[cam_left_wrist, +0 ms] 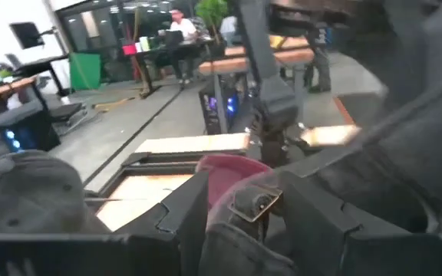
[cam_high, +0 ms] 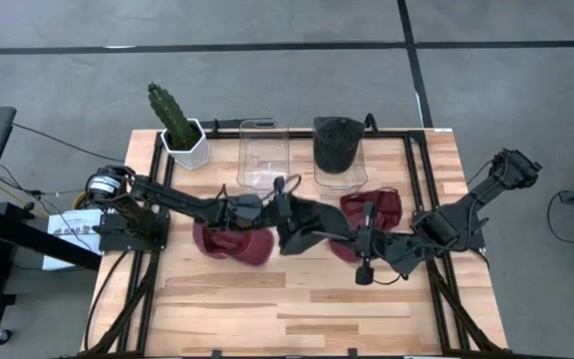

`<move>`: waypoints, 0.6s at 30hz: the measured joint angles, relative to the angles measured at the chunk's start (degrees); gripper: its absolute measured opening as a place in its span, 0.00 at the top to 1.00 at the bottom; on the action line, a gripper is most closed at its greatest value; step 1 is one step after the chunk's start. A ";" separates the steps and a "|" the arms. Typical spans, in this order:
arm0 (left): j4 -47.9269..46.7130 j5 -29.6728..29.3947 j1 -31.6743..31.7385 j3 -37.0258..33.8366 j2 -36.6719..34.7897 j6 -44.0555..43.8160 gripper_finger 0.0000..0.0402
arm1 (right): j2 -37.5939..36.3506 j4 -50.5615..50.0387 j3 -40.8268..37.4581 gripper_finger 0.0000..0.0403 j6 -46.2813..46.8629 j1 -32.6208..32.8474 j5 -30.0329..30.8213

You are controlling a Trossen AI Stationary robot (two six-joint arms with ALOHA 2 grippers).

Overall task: Pick & Place hat
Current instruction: Put the black cap into the transparent bin

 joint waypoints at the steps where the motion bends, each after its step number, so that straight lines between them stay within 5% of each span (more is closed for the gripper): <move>1: -0.37 -1.25 -0.56 -0.02 0.00 0.42 0.61 | 0.00 0.00 0.00 1.00 0.00 0.02 -0.03; 11: -3.00 -13.99 -4.15 -0.08 -0.61 7.94 0.61 | 0.00 -0.18 0.00 1.00 0.02 0.02 -0.22; 18: -7.91 -16.66 -5.65 -0.08 -7.68 9.38 0.58 | 0.00 0.08 0.00 1.00 0.15 0.02 0.03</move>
